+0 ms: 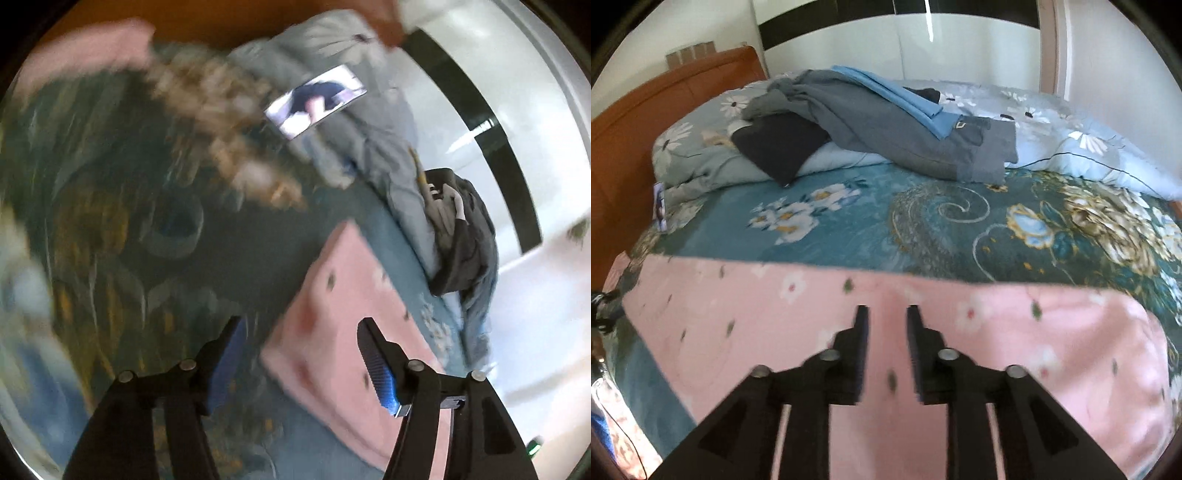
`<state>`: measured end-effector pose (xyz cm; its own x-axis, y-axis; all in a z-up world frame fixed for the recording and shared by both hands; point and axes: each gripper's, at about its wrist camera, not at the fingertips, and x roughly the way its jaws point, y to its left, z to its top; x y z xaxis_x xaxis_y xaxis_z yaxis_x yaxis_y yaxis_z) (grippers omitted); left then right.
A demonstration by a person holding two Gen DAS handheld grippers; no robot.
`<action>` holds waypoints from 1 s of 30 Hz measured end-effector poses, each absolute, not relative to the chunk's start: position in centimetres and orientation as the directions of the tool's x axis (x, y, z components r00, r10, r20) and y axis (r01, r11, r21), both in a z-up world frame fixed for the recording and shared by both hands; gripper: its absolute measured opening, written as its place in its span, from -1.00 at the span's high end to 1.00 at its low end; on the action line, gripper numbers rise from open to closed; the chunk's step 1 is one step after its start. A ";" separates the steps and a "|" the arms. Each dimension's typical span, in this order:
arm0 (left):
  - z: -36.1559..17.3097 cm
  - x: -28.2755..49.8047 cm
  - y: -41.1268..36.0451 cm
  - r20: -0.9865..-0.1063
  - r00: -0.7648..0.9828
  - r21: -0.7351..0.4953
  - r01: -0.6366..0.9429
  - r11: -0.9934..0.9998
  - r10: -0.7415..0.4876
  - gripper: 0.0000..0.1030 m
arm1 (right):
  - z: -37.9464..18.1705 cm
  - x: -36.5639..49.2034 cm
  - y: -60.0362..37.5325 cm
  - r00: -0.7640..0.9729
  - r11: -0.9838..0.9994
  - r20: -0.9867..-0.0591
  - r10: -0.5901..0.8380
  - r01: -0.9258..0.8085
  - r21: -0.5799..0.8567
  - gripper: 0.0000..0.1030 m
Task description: Fold clothes
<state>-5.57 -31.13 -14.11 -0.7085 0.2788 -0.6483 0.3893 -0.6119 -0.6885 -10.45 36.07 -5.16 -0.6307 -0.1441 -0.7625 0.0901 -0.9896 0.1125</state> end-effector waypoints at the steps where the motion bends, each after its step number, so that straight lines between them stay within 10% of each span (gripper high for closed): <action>1: -14.9 -5.4 -30.7 -0.636 -0.705 -0.714 0.383 -0.586 0.314 -0.30 | -5.1 -9.3 36.3 -0.636 -0.990 -0.759 -0.142 0.086 0.113 0.46; 8: -17.3 -6.8 -28.9 -0.577 -0.742 -0.785 0.389 -0.482 0.342 -0.23 | -5.8 -2.0 42.7 -0.657 -0.980 -0.751 -0.068 -0.097 0.174 0.44; 10: -17.2 -7.2 -29.0 -0.586 -0.745 -0.780 0.410 -0.473 0.320 0.73 | -6.0 -0.1 44.9 -0.660 -0.968 -0.750 -0.039 -0.160 0.192 0.44; 22: -9.2 -9.8 -25.2 -0.604 -0.778 -0.640 0.346 -0.686 0.171 0.77 | -7.4 6.3 51.9 -0.679 -0.881 -0.734 0.024 -0.362 0.305 0.44; 30: 1.0 -11.5 -4.6 -0.531 -0.778 -0.387 -0.131 -0.913 0.336 0.76 | -8.2 6.1 51.3 -0.698 -0.883 -0.716 -0.027 -0.319 0.344 0.44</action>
